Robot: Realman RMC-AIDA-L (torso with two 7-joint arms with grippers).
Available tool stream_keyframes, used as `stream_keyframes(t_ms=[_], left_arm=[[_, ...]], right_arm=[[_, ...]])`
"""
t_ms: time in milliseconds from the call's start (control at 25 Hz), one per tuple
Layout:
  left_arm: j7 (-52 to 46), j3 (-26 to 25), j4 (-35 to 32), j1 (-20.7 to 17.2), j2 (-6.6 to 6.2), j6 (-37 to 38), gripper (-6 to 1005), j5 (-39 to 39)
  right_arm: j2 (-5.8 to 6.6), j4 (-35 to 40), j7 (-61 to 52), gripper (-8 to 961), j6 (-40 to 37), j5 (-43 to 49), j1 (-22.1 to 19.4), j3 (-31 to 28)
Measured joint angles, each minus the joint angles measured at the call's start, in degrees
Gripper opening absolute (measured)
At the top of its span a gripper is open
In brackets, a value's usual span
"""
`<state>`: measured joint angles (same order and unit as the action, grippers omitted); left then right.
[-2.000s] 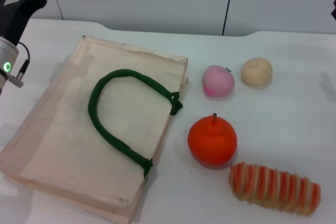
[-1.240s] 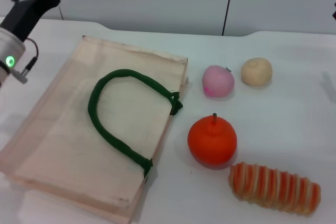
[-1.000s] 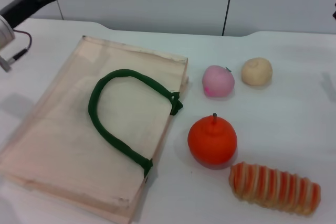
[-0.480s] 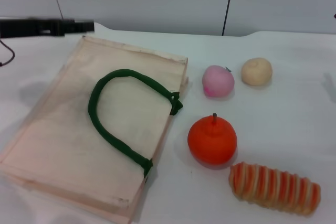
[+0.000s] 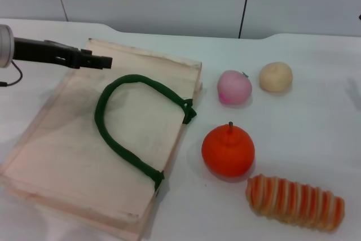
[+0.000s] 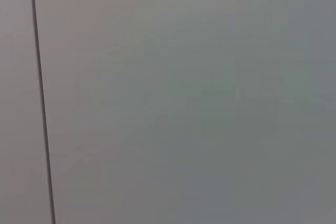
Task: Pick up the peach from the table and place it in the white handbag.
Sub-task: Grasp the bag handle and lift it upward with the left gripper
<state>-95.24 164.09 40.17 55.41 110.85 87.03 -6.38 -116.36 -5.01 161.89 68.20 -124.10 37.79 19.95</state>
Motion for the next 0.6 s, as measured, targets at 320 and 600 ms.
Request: stream_keyframes(t_ms=[320, 600], left_arm=[[-0.1, 0.0, -3.0, 1.2, 0.43, -3.4, 617, 4.9], [-0.2, 0.0, -7.5, 1.4, 0.83, -9.1, 602, 6.6]], right_arm=[[0.0, 0.0, 0.0, 876, 0.0, 0.0, 0.2, 0.0], [0.0, -0.1, 0.0, 874, 0.0, 0.0, 0.4, 0.0]])
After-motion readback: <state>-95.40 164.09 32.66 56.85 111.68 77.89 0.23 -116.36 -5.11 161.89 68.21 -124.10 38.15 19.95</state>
